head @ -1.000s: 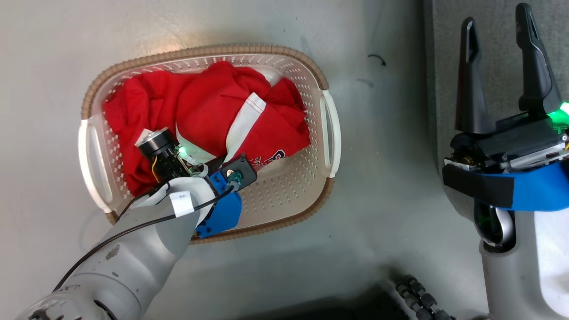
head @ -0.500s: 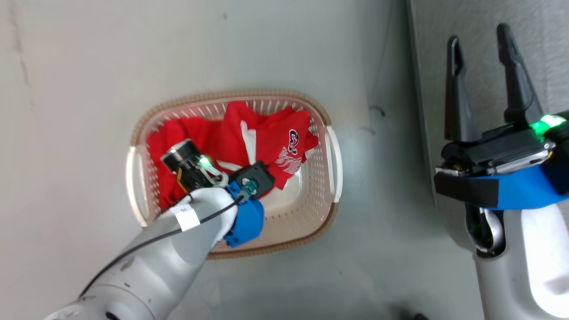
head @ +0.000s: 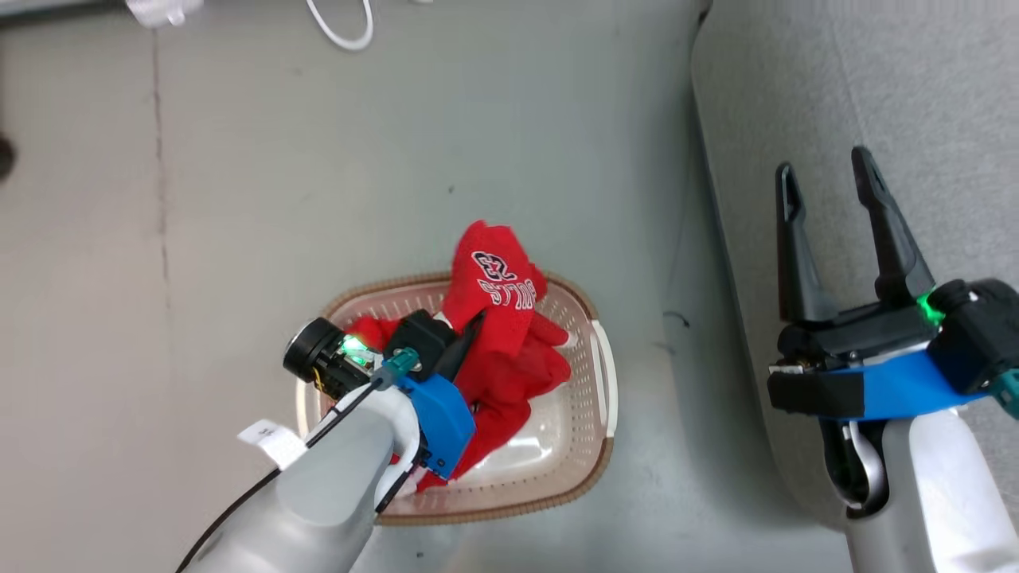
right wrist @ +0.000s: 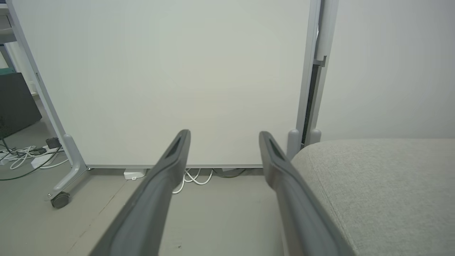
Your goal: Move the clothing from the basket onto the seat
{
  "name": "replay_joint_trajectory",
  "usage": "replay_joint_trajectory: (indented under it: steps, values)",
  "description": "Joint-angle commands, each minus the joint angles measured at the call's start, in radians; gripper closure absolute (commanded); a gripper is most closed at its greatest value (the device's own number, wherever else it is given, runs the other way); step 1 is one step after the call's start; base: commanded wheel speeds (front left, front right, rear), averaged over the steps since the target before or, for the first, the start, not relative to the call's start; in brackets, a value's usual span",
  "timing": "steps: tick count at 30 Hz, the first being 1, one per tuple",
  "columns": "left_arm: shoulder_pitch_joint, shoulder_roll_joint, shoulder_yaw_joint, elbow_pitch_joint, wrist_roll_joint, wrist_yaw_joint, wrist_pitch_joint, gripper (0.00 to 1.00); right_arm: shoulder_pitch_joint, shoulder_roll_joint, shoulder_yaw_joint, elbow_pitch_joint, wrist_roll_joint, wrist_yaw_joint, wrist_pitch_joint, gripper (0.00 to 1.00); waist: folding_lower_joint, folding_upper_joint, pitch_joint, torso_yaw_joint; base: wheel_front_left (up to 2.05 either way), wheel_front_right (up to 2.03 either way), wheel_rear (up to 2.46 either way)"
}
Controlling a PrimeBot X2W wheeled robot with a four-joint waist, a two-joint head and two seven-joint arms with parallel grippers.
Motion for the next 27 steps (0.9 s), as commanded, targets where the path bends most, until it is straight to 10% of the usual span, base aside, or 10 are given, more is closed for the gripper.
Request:
replay_joint_trajectory:
  steps: [1, 16, 27]
  values:
    - [0.020, 0.003, 0.032, -0.022, -0.003, 0.006, -0.003, 1.00, 0.022, -0.004, -0.003, 0.006, 0.001, 0.000, -0.003, 0.00, 0.0002, 0.0000, -0.067, 0.016, 0.00, 0.00, 0.00]
    - [0.169, 0.023, 0.400, -0.247, 0.073, 0.000, -0.003, 1.00, 0.129, -0.004, -0.009, 0.047, 0.018, 0.000, -0.003, 0.00, 0.0002, 0.0000, -0.275, 0.045, 0.00, 0.00, 0.00]
    - [0.135, 0.007, 0.457, -0.355, 0.144, -0.024, -0.003, 1.00, 0.186, -0.004, -0.005, 0.062, 0.027, 0.000, -0.003, 0.00, 0.0002, 0.0000, -0.360, 0.064, 0.00, 0.00, 0.00]
